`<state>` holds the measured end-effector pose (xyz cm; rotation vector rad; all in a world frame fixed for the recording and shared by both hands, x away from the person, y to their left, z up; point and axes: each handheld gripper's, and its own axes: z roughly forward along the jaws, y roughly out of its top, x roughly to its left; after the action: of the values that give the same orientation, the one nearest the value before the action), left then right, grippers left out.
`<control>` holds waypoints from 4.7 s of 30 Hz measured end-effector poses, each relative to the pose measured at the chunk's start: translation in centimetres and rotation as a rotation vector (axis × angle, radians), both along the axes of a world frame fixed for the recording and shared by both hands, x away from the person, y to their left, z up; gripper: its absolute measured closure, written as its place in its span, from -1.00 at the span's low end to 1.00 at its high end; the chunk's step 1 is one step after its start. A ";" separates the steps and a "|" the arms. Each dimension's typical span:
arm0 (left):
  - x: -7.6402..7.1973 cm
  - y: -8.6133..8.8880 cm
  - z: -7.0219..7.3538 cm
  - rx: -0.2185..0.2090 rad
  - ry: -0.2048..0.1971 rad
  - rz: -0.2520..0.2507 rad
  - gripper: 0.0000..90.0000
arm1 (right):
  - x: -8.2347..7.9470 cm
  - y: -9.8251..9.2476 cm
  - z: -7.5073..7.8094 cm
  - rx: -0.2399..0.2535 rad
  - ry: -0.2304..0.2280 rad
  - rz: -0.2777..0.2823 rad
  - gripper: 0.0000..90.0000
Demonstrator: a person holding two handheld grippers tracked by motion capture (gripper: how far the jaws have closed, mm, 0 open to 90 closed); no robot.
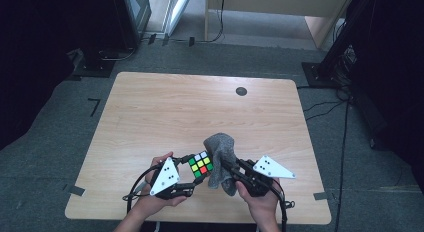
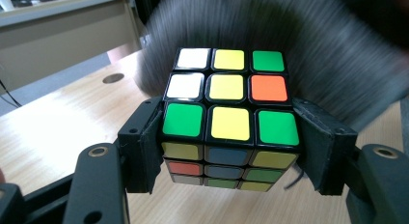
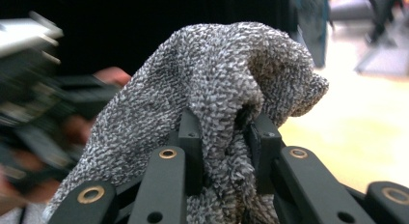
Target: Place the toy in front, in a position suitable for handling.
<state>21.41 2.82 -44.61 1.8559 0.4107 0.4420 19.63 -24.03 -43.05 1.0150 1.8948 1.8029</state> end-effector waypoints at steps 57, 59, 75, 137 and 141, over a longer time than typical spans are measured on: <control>2.4 3.4 0.8 -0.405 0.274 0.083 -0.24 | 0.8 3.5 -4.1 -0.189 -0.074 0.114 0.62; 2.4 3.3 0.9 -0.396 0.271 0.080 -0.24 | 1.1 2.7 -4.0 -0.145 -0.062 0.060 0.62; 2.3 2.7 0.9 -0.368 0.271 0.082 -0.24 | 1.0 2.5 -3.2 -0.170 -0.102 0.113 0.60; 3.2 1.5 0.5 -0.262 0.389 0.030 -0.39 | -0.2 5.4 -2.8 -0.435 -0.152 -0.084 -0.23; 3.3 2.4 0.6 -0.254 0.320 0.039 -0.47 | 0.5 3.9 -2.4 -0.399 -0.093 -0.081 -0.23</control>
<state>24.72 5.26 -44.03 1.6731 0.6873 0.1088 20.17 -20.13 -45.46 0.8360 2.0138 1.3268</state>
